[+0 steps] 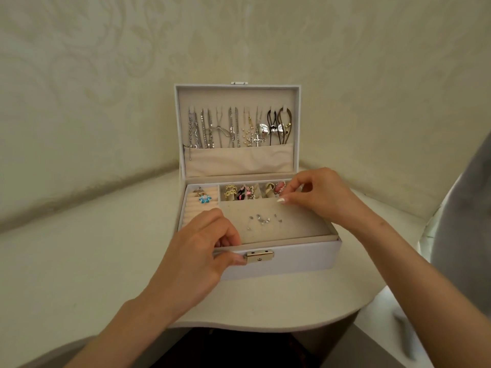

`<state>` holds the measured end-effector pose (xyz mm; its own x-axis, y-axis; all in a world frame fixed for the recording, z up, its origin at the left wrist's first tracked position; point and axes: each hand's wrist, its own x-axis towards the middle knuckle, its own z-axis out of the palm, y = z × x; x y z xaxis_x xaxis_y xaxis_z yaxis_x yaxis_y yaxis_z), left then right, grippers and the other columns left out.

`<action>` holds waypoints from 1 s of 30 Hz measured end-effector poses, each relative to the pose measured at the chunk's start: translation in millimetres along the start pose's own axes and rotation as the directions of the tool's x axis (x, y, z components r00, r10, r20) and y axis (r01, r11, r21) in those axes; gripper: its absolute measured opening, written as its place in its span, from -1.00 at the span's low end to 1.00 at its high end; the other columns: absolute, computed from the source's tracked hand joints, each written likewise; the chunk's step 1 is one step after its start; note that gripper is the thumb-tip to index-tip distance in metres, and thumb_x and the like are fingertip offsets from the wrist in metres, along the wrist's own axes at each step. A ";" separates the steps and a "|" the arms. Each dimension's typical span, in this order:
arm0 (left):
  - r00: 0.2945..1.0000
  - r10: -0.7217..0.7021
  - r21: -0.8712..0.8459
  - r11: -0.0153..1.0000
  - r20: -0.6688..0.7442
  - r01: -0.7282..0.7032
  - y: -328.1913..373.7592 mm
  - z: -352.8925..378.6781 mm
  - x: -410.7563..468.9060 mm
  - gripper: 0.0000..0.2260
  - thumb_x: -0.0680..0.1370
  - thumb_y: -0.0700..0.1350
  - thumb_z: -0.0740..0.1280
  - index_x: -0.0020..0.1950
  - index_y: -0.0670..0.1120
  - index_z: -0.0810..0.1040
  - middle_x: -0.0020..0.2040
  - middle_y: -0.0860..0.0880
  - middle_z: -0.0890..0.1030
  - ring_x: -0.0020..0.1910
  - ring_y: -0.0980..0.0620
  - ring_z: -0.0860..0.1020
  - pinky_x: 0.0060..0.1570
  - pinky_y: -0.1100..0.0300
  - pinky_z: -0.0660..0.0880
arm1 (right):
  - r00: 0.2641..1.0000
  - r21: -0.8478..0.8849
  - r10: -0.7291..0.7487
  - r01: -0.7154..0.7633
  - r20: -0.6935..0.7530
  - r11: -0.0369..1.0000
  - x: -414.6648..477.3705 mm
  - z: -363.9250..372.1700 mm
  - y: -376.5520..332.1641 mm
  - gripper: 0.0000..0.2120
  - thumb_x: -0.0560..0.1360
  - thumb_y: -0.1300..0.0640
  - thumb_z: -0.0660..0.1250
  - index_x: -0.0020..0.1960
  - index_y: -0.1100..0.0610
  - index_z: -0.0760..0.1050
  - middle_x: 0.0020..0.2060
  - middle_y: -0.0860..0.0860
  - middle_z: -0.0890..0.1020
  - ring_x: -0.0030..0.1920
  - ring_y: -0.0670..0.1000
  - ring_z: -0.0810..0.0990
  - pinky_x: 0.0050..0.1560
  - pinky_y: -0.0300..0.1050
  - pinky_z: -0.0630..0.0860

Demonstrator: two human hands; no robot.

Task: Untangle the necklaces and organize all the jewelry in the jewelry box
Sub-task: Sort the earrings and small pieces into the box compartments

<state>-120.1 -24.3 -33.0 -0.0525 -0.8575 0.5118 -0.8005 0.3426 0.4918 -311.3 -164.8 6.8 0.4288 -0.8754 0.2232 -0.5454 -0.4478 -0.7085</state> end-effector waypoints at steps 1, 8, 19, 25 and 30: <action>0.999 -0.009 0.008 1.000 0.037 0.009 1.5 -3.8 1.5 -0.77 0.32 -0.05 0.52 -0.29 0.09 0.46 -0.18 0.15 0.49 -0.18 0.24 0.45 -0.21 0.47 0.33 | 1.000 0.088 -0.003 0.003 0.008 0.996 -0.8 -0.5 -2.1 -0.90 0.36 0.20 0.51 -0.28 0.13 0.60 -0.42 -0.14 0.63 -0.41 -0.26 0.50 -0.36 -0.40 0.42; 0.998 -0.007 -0.153 0.988 0.056 0.016 0.9 -20.0 65.8 -0.85 0.37 0.00 0.49 -0.21 0.05 0.54 -0.31 0.15 0.57 -0.27 0.20 0.51 -0.27 0.41 0.36 | 0.975 0.515 -0.106 -0.009 0.193 0.857 12.6 -5.1 -15.9 -0.93 0.34 0.38 0.43 -0.24 0.31 0.55 -0.44 0.11 0.64 -0.44 0.00 0.62 -0.36 -0.20 0.59; 0.992 0.123 -0.125 0.984 -0.039 -0.127 -21.2 1.5 118.6 -0.82 0.36 -0.08 0.48 -0.15 -0.02 0.51 -0.23 0.12 0.53 -0.25 0.23 0.49 -0.24 0.47 0.38 | 0.943 0.637 -0.177 -0.047 0.283 0.770 54.2 7.3 -17.7 -0.85 0.36 0.43 0.34 -0.13 0.26 0.47 -0.31 0.18 0.68 -0.29 0.13 0.69 -0.33 -0.12 0.63; 0.959 0.283 -0.030 0.958 -0.023 -0.284 -36.9 -5.8 112.9 -0.80 0.43 0.00 0.37 -0.18 -0.15 0.58 -0.24 0.08 0.53 -0.25 0.22 0.47 -0.22 0.45 0.38 | 0.915 0.651 -0.237 -0.035 0.326 0.758 55.8 17.0 -11.7 -0.84 0.33 0.36 0.36 -0.14 0.19 0.46 -0.26 0.18 0.69 -0.24 0.15 0.70 -0.22 -0.06 0.65; 0.948 0.317 0.046 0.948 -0.018 -0.316 -34.4 -8.3 107.4 -0.80 0.44 -0.02 0.37 -0.20 -0.16 0.60 -0.26 0.07 0.54 -0.28 0.19 0.47 -0.23 0.39 0.41 | 0.910 0.634 -0.274 0.016 0.312 0.773 52.2 19.7 -9.8 -0.85 0.31 0.28 0.39 -0.14 0.17 0.49 -0.30 0.12 0.70 -0.28 0.06 0.69 -0.26 -0.15 0.63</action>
<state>-93.2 -125.0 10.9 -0.2929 -0.6974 0.6541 -0.7695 0.5780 0.2717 -269.4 -202.5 12.2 0.7642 -0.6168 0.1887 0.0421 -0.2442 -0.9688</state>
